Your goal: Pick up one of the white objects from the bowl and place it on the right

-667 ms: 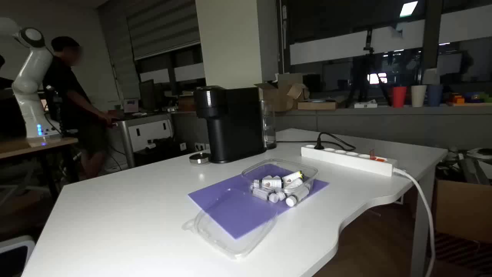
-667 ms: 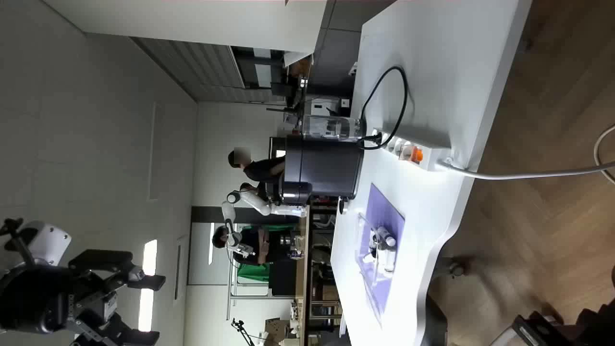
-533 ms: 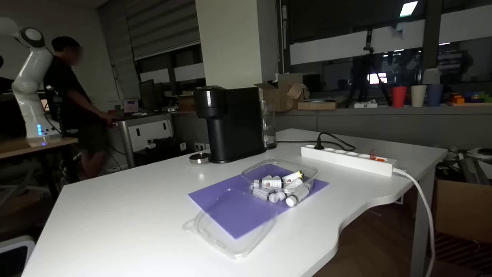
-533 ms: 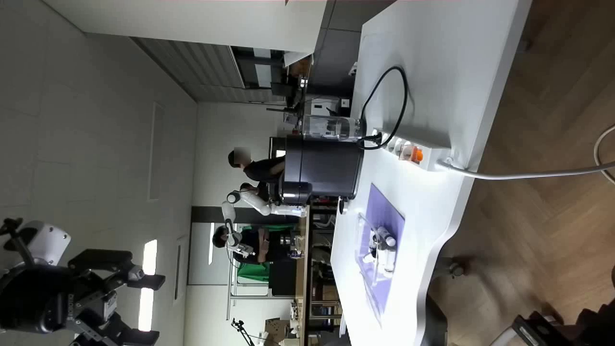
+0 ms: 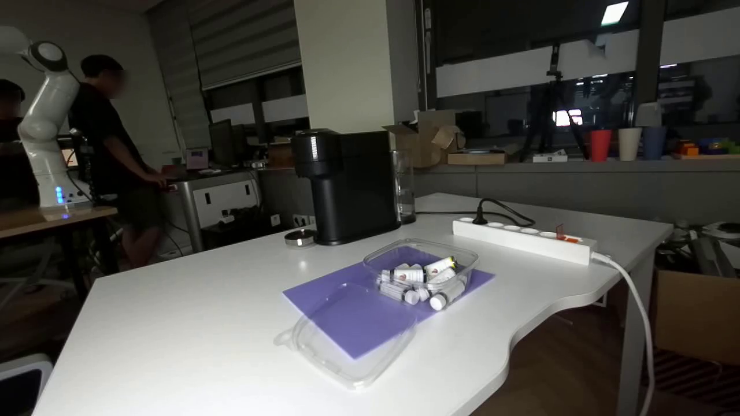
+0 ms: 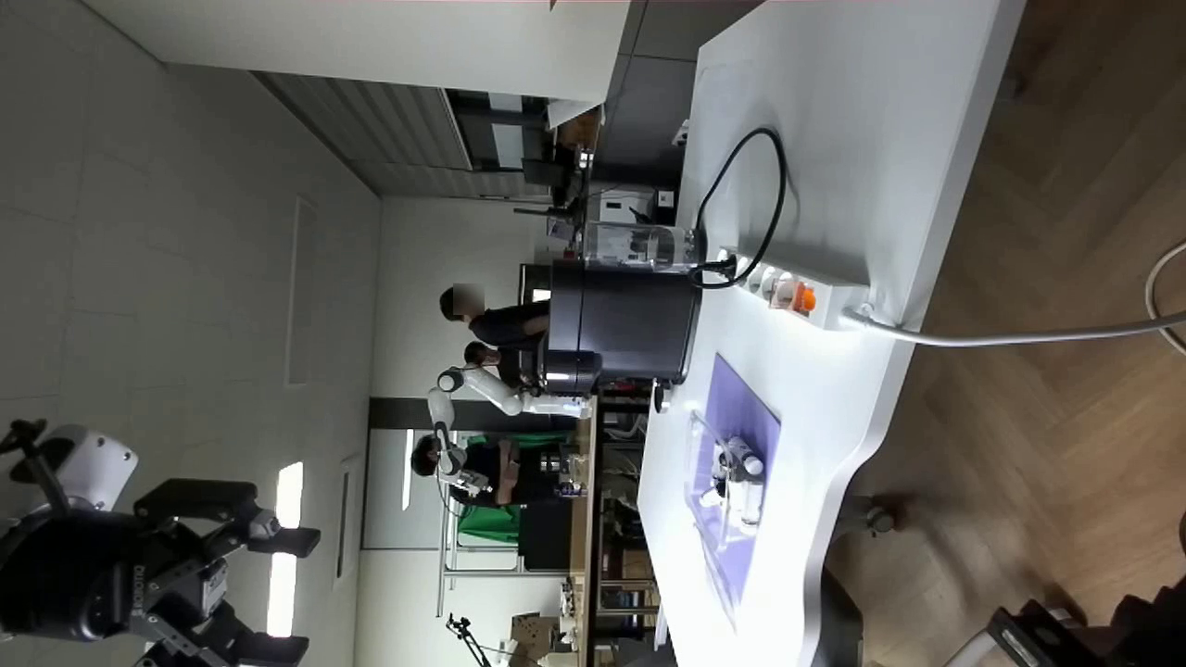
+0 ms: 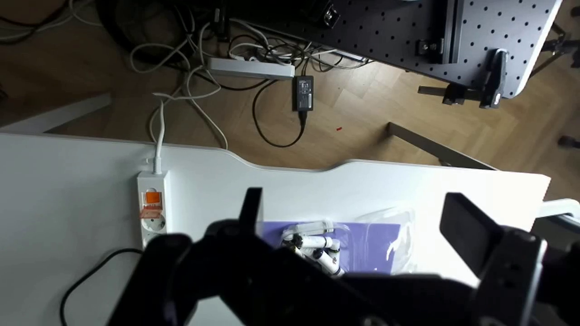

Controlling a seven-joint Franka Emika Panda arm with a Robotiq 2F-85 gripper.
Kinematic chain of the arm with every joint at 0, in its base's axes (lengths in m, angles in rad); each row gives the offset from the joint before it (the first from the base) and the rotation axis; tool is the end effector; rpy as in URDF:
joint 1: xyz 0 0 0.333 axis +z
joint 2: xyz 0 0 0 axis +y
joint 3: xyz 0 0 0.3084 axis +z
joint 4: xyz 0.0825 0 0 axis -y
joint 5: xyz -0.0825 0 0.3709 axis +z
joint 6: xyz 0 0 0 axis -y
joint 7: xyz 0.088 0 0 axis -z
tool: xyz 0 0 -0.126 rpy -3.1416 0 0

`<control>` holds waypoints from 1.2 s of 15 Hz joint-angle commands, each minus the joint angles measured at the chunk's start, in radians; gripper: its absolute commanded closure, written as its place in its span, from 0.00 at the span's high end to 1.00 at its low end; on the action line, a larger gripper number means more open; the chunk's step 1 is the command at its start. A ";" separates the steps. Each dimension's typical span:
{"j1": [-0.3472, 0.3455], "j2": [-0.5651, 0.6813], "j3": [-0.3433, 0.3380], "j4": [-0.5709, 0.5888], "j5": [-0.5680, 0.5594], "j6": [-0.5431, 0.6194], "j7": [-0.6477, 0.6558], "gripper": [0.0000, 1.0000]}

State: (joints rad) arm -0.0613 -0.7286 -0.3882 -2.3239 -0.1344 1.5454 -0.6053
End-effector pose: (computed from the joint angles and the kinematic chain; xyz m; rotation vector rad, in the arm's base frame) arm 0.2740 -0.1786 0.5390 -2.9691 -0.3905 0.0321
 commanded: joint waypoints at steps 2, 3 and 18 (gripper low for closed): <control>0.050 0.075 -0.020 -0.042 -0.001 0.208 -0.155 1.00; 0.062 0.108 -0.019 -0.066 -0.003 0.299 -0.202 1.00; 0.092 0.623 0.263 -0.218 -0.088 1.159 -0.483 1.00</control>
State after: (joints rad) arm 0.0597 -0.1044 -0.1556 -2.5415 -0.2287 2.7060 -1.0860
